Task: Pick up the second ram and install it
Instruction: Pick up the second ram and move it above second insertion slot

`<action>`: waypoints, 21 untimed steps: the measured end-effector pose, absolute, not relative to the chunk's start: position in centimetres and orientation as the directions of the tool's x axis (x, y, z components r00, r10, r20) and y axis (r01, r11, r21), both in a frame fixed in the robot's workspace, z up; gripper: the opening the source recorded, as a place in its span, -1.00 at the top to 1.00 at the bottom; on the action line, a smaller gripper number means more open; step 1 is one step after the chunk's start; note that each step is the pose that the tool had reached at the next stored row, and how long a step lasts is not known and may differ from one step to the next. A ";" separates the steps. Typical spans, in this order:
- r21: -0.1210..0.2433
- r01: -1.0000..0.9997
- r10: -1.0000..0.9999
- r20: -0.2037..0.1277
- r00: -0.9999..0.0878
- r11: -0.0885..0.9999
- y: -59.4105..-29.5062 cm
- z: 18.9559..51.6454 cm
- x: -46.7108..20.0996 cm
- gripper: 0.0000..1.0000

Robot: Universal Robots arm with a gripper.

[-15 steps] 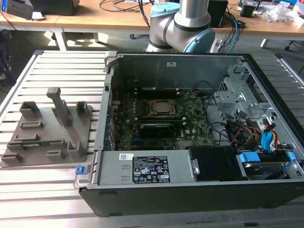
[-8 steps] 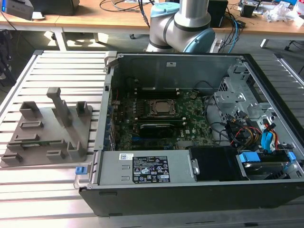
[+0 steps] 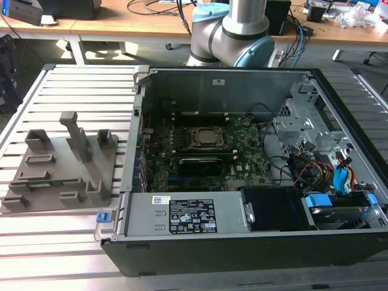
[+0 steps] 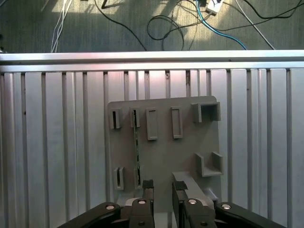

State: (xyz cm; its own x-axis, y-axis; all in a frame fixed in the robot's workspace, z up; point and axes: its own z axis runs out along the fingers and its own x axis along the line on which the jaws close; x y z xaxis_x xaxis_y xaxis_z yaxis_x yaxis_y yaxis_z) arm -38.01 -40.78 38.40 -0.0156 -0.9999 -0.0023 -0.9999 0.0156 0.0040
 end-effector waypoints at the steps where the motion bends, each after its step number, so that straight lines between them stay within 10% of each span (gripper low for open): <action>1: 0.004 -1.000 -1.000 -0.002 -0.016 0.016 -40.8 38.4 -38.0 0.40; 21: 0.004 -1.000 -1.000 -0.002 -0.016 0.016 -41.1 35.9 -38.0 0.40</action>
